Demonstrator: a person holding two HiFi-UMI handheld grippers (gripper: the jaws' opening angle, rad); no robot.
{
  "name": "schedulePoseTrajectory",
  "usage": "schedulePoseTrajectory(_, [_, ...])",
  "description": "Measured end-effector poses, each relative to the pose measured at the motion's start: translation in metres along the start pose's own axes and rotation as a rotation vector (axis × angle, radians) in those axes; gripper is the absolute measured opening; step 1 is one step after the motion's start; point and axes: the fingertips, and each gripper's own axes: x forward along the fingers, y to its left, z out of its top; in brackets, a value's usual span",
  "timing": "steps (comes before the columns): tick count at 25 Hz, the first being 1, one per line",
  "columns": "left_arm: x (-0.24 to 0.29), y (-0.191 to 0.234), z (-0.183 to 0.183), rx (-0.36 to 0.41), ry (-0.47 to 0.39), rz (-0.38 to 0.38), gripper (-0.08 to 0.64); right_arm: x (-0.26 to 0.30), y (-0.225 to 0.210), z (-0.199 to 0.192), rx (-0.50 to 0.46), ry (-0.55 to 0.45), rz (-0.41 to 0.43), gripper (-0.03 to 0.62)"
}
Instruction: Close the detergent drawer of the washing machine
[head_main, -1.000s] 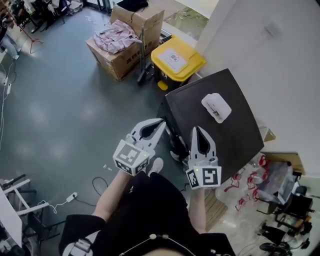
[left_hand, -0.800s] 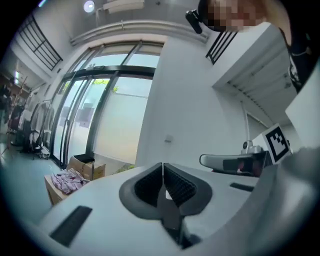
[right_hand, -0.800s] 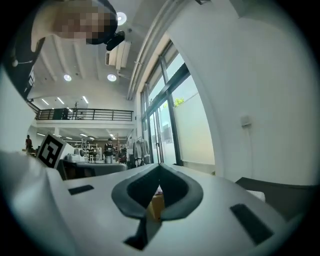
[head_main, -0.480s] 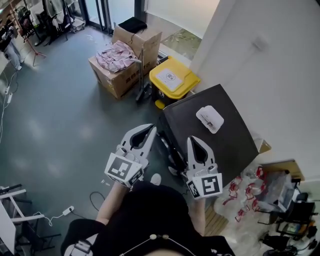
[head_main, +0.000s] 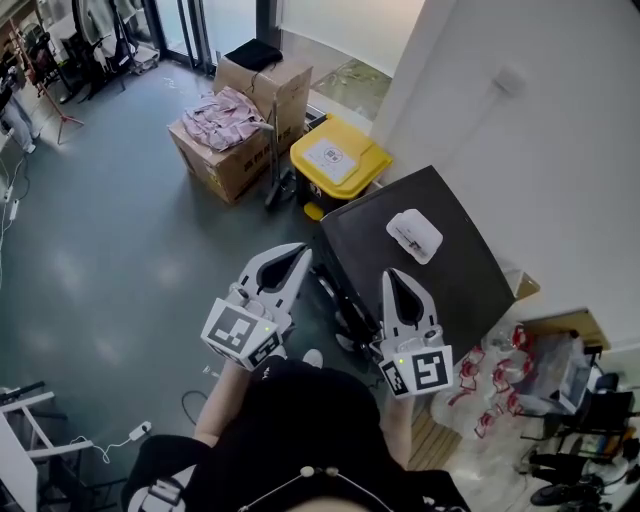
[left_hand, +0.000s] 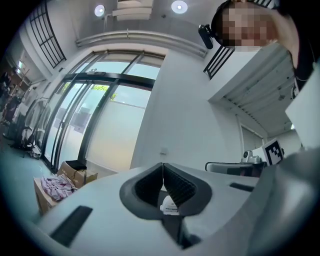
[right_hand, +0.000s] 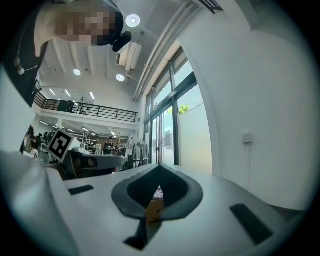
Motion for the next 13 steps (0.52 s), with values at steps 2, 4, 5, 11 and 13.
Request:
schedulePoseTrajectory(2, [0.0009,-0.0002,-0.0002,-0.007,-0.001,-0.007,0.008,-0.0009,-0.0018,-0.0014,0.007,0.001,-0.005,0.002])
schedulePoseTrajectory(4, [0.002,0.0,-0.0008,-0.011,0.002,-0.01,0.008,-0.0013,-0.004,-0.0025,0.012,0.005,-0.014,0.002])
schedulePoseTrajectory(5, [0.0027,-0.0002,-0.0012,-0.011,0.005,-0.012,0.008,-0.0015,-0.0051,-0.0027,0.011,0.009,-0.02,0.002])
schedulePoseTrajectory(11, [0.0041,-0.0031,-0.0056,-0.007,0.023,-0.033,0.008,-0.0013,-0.0053,-0.0071,-0.02,0.035,-0.03,0.002])
schedulePoseTrajectory(13, [0.0048,-0.0047,-0.0073,-0.003,0.028,-0.039,0.008,-0.0016,-0.0062,-0.0097,-0.025,0.042,-0.036,0.002])
